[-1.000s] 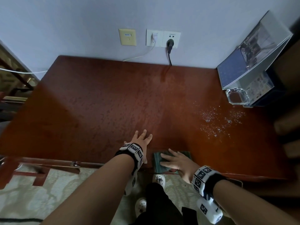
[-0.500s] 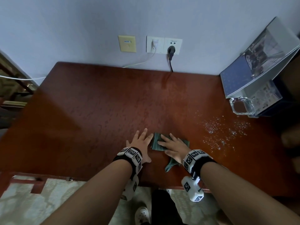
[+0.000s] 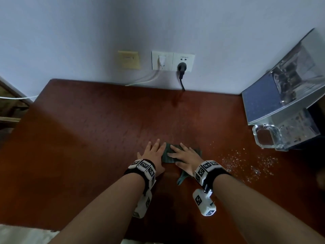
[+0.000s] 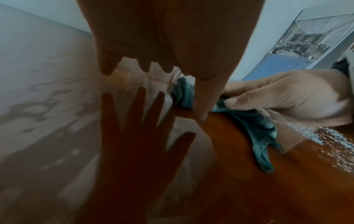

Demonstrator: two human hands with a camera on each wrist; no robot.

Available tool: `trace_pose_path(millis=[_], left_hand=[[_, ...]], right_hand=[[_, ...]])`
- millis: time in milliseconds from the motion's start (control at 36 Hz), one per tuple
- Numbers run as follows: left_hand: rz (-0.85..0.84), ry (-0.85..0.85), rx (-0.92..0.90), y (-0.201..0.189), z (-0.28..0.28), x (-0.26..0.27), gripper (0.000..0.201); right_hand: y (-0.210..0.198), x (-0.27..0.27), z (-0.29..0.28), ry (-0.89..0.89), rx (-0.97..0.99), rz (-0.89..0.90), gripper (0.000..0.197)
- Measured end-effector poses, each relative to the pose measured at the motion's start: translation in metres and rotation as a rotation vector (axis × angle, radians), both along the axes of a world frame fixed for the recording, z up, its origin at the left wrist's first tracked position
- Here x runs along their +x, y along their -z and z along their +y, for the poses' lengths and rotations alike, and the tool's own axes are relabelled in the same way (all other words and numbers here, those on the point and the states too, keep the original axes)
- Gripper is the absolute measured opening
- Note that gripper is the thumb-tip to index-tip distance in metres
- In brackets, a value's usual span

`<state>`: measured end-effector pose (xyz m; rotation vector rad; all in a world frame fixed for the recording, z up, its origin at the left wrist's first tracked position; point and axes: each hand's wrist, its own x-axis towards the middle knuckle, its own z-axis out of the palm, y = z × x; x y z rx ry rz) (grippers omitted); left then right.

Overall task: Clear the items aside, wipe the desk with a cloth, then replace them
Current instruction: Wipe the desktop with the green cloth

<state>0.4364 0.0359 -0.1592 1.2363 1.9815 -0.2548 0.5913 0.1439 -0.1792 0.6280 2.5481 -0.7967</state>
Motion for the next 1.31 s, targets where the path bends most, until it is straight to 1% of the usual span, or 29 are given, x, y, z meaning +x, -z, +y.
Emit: trace_pose_path(millis=[83,167,333,444,528,639,861,972,1083,1194,1306], left_hand=[[0.018,0.03,0.011,0.003,0.019,0.0,0.095],[0.047,0.065,-0.022,0.006,0.038,0.0,0.091],[0.084,0.042,-0.044,0.003,0.074,-0.007,0.092],[0.117,0.031,-0.036,0.0,0.096,-0.018,0.095],[0.098,-0.009,-0.012,0.0,0.114,-0.027,0.098],[0.082,0.002,-0.019,0.001,0.139,-0.03,0.097],[0.027,-0.005,0.023,0.009,0.178,-0.023,0.09],[0.03,-0.004,0.033,0.013,0.193,-0.022,0.09],[0.016,-0.025,0.036,0.016,0.2,-0.022,0.095],[0.01,-0.039,0.035,0.014,0.2,-0.021,0.099],[0.003,-0.056,0.042,0.012,0.2,-0.021,0.099]], right_hand=[[0.0,-0.004,0.021,-0.005,0.009,0.005,0.048],[0.001,-0.009,0.043,0.004,0.012,0.01,0.048],[0.006,-0.019,0.095,0.018,0.039,0.021,0.05],[0.01,-0.024,0.131,0.076,0.059,0.029,0.052],[0.01,-0.025,0.16,0.113,0.078,0.021,0.052],[0.01,-0.026,0.195,0.139,0.095,0.02,0.051],[0.014,-0.024,0.255,0.313,0.177,0.027,0.054],[0.012,-0.023,0.275,0.381,0.194,0.012,0.056],[0.014,-0.025,0.287,0.395,0.21,0.001,0.057],[0.017,-0.022,0.287,0.35,0.244,0.014,0.061],[0.016,-0.016,0.278,0.249,0.23,0.028,0.059]])
